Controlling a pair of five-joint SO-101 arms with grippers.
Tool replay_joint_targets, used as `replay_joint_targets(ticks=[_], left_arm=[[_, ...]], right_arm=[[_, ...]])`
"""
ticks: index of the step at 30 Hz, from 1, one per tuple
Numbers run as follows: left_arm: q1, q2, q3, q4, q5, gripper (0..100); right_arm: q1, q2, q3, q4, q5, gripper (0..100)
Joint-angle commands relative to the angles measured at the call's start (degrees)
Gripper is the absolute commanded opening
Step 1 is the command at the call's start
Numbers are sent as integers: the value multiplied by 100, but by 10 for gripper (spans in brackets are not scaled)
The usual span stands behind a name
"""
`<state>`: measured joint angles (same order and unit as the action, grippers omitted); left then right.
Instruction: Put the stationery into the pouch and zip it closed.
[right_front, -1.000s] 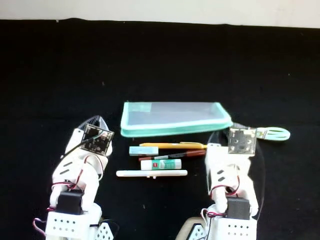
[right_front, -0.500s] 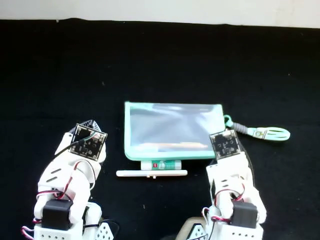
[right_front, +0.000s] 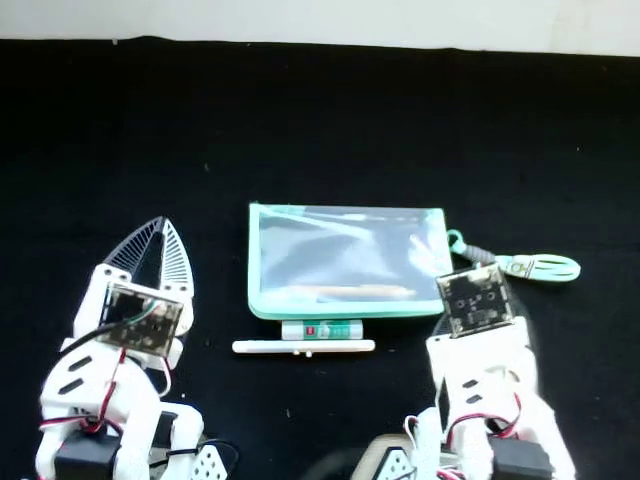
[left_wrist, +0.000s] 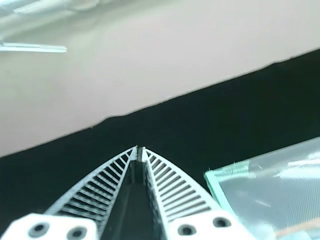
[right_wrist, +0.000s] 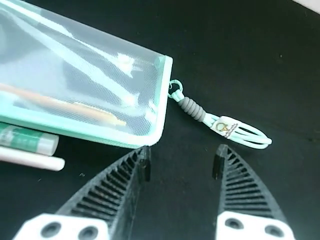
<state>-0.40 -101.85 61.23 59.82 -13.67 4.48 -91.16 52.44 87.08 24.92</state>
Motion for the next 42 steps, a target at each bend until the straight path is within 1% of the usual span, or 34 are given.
replay_joint_targets(ticks=[1, 5, 9, 12, 16, 19, 21, 23, 28, 30, 33, 35, 36, 42], left_arm=[[84, 145, -365, -413, 26, 7], [84, 1174, -927, -905, 35, 7], [84, 2598, -1824, -967, 35, 7], [84, 3644, -2369, -967, 26, 7], [75, 4778, -2695, -958, 26, 7], [75, 5358, -2607, -809, 0, 7], [31, 5552, -2615, -325, -9, 7], [145, 5692, -2589, 0, -9, 7], [444, 5798, -2571, 132, -9, 8], [479, 5798, -2571, 448, -18, 53], [453, 5798, -2545, 932, -18, 195], [453, 5798, -2396, 1108, -18, 261], [453, 5798, -2273, 1099, -9, 275], [444, 5798, -1675, 1073, -9, 276]], right_arm=[[48, 1323, -1578, 462, -132, 219], [31, 2703, -2967, 840, -598, 219], [48, 3714, -3793, 813, -879, 219], [66, 4303, -4084, 813, -1002, 219], [136, 4866, -4119, 760, -967, 219], [593, 5174, -4066, 251, -967, 219], [1051, 5314, -3934, -189, -967, 219], [1437, 5464, -3749, -523, -967, 219], [1974, 5903, -3064, -1244, -958, 221], [2105, 6167, -2774, -1631, -976, 246], [2229, 6642, -2545, -2097, -985, 318], [2308, 6993, -2510, -2308, -985, 324], [2360, 7178, -2510, -2404, -993, 321], [2571, 8145, -2519, -3240, -993, 321]])
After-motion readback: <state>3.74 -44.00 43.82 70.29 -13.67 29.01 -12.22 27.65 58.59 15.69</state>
